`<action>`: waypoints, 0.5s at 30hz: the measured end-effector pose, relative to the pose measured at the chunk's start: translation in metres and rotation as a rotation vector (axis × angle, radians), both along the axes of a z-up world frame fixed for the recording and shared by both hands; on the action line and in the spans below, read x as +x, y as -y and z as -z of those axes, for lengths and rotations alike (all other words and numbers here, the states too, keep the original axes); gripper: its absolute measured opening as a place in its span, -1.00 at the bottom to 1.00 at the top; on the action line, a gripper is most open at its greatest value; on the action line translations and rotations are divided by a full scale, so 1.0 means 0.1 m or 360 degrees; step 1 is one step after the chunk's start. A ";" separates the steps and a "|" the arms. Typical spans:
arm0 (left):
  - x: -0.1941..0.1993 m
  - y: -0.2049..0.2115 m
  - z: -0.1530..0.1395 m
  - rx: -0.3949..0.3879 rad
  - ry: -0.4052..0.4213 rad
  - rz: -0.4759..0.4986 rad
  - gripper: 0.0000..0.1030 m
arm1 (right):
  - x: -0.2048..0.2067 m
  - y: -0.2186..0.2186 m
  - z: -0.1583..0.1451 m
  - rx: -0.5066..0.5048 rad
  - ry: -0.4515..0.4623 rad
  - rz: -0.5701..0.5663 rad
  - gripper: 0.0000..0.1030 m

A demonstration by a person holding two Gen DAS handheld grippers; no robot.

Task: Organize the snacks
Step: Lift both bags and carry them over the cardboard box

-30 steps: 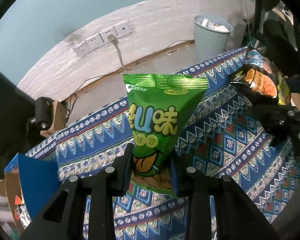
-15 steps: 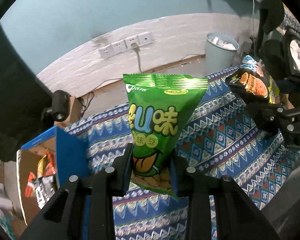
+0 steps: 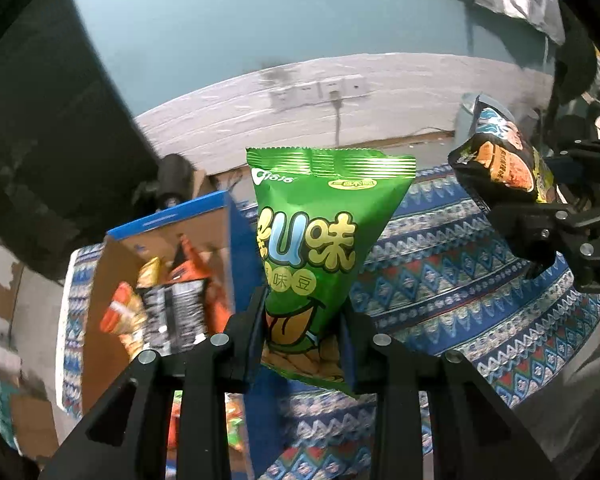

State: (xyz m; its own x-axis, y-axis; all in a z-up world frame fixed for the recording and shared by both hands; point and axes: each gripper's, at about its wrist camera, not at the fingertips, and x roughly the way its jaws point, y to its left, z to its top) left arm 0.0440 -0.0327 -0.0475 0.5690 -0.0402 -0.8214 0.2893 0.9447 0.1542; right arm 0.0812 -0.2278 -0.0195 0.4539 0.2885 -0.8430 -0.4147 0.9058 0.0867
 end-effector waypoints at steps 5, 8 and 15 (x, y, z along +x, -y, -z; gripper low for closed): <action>-0.08 -0.30 -0.07 -0.0080 -0.0003 -0.0068 -0.37 | 0.04 -0.29 -0.02 0.0049 -0.0022 -0.0083 0.16; -0.10 -0.45 -0.12 -0.0111 0.0005 -0.0104 -0.37 | 0.07 -0.48 -0.02 0.0038 -0.0013 -0.0121 0.16; -0.13 -0.82 -0.19 -0.0165 0.0034 -0.0200 -0.37 | 0.15 -0.90 0.00 0.0031 -0.0012 -0.0205 0.16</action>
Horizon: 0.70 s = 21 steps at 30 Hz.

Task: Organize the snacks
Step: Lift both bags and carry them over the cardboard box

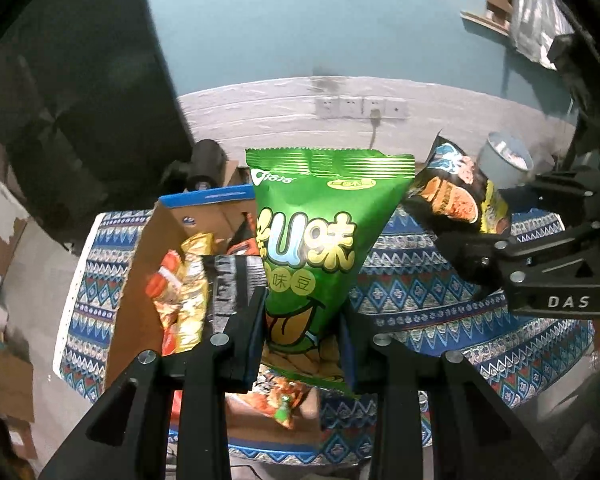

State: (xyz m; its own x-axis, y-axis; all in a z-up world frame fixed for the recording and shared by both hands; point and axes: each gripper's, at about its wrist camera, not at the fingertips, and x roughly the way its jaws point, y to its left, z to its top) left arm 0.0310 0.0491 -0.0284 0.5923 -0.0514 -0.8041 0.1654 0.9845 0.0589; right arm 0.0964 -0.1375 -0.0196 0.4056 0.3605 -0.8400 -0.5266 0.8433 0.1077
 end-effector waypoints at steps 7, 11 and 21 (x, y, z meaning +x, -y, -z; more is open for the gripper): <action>0.03 -0.36 0.06 -0.0003 -0.0009 -0.0134 -0.37 | 0.08 -0.35 0.05 -0.0007 -0.0019 -0.0052 0.16; 0.03 -0.57 0.13 -0.0001 -0.0018 -0.0208 -0.37 | 0.13 -0.55 0.08 -0.0014 -0.0028 -0.0088 0.16; 0.13 -0.98 0.35 -0.0021 -0.0104 -0.0368 -0.37 | 0.22 -1.03 0.19 -0.0016 -0.0064 -0.0150 0.16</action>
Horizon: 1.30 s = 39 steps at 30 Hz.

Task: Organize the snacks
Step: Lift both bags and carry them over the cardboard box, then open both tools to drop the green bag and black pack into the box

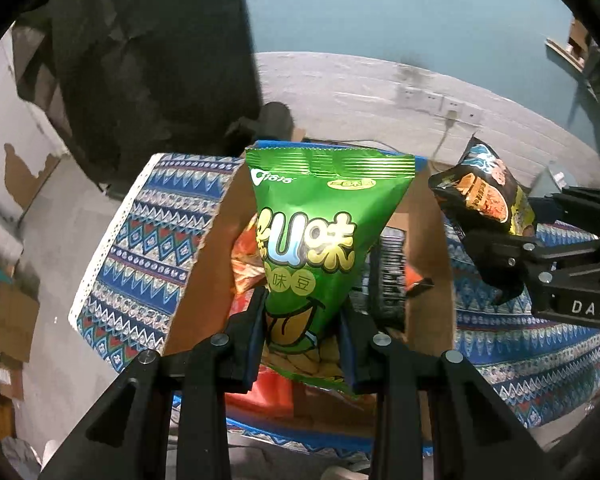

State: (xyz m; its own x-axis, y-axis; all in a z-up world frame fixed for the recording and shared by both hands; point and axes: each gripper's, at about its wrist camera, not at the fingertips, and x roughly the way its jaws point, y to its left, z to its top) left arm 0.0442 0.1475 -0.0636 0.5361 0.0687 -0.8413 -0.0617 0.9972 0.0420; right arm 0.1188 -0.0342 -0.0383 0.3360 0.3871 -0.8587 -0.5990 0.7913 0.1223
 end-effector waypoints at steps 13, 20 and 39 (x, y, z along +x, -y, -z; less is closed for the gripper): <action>0.14 -0.20 0.20 -0.0051 -0.0109 -0.0139 -0.26 | 0.13 -0.36 0.12 0.0079 -0.0072 -0.0073 0.21; 0.08 -0.19 0.13 -0.0014 -0.0085 -0.0143 0.30 | 0.11 -0.30 0.03 0.0105 -0.0031 -0.0057 0.29; -0.31 0.16 -0.39 0.0097 0.0066 0.0035 0.68 | -0.29 0.22 -0.44 0.0109 0.0159 0.0004 0.48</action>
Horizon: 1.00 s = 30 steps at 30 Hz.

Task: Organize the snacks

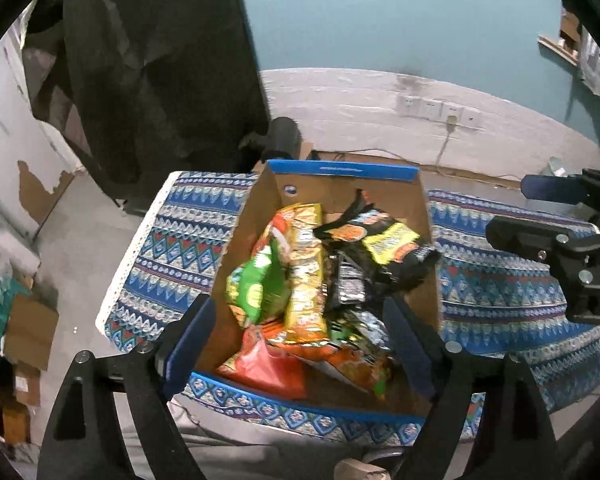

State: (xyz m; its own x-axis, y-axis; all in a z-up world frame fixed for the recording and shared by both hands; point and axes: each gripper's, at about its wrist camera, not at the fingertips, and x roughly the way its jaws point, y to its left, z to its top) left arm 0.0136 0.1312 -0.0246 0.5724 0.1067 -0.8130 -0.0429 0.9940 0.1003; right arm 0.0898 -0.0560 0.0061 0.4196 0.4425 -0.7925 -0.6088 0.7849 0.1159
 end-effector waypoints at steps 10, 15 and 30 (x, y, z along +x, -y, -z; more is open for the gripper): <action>-0.22 0.23 -0.17 0.0032 0.0068 0.0055 0.73 | -0.28 0.34 -0.14 0.0005 0.0073 0.0032 0.55; -0.33 0.29 -0.21 0.0000 0.0078 0.0059 0.74 | -0.37 0.50 -0.13 0.0009 0.0071 0.0041 0.55; -0.38 0.54 -0.38 0.0049 0.0193 0.0100 0.82 | -0.48 0.72 -0.18 0.0043 0.0084 0.0085 0.55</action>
